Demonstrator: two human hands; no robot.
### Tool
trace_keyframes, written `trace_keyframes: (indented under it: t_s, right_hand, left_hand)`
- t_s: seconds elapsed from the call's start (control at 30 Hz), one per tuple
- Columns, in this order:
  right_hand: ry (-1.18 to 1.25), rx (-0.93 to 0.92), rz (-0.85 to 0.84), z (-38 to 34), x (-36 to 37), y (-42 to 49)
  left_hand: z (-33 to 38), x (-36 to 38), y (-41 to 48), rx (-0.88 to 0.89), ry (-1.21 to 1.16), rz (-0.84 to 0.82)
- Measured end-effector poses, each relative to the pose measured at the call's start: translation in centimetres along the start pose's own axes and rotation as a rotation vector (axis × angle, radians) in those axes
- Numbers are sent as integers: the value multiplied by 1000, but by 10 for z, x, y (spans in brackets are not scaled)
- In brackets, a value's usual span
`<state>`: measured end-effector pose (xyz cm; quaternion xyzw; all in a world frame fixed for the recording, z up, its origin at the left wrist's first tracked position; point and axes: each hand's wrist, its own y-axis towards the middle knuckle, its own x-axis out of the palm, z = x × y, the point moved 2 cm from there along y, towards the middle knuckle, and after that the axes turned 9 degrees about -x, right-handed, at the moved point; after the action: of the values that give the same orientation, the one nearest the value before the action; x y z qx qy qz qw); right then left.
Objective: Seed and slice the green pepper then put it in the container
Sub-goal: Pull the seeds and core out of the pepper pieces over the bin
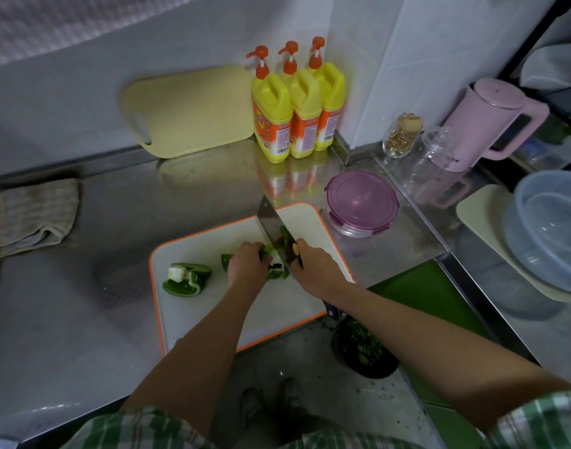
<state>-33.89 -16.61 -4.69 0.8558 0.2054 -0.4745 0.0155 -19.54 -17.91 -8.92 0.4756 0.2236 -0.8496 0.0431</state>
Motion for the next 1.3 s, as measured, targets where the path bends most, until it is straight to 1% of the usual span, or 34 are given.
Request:
trace_keyframes:
  t_s: [0.2,0.3,0.43,0.63,0.83,0.97,1.03,1.17,1.3]
  right_hand:
    - [20,7,-32,-4,2,-1]
    - [4,27,-64,-3,-3,2]
    - [26,56,-43,-10,-3,10]
    - [19,73,-126,-10,-7,5]
    - [-7,64,-89,-15,0,9]
    - [30,91,-159,-12,-7,5]
    - [8,104,-183,-12,-9,6]
    - [-3,117,-156,-16,-1,15]
    - [8,106,-151,-18,7,10]
  left_hand:
    - [-8,2,-3,-18,-66,49]
    - [-6,4,-4,15,-49,61]
    - [-4,3,-5,46,-14,73]
    - [-7,5,-6,37,-55,84]
    - [-8,3,-3,39,-12,84]
    - [-6,2,0,14,-36,75]
    - [-5,4,0,19,-15,74]
    - [-4,5,-2,38,7,78]
    - [-7,3,0,-24,-54,89]
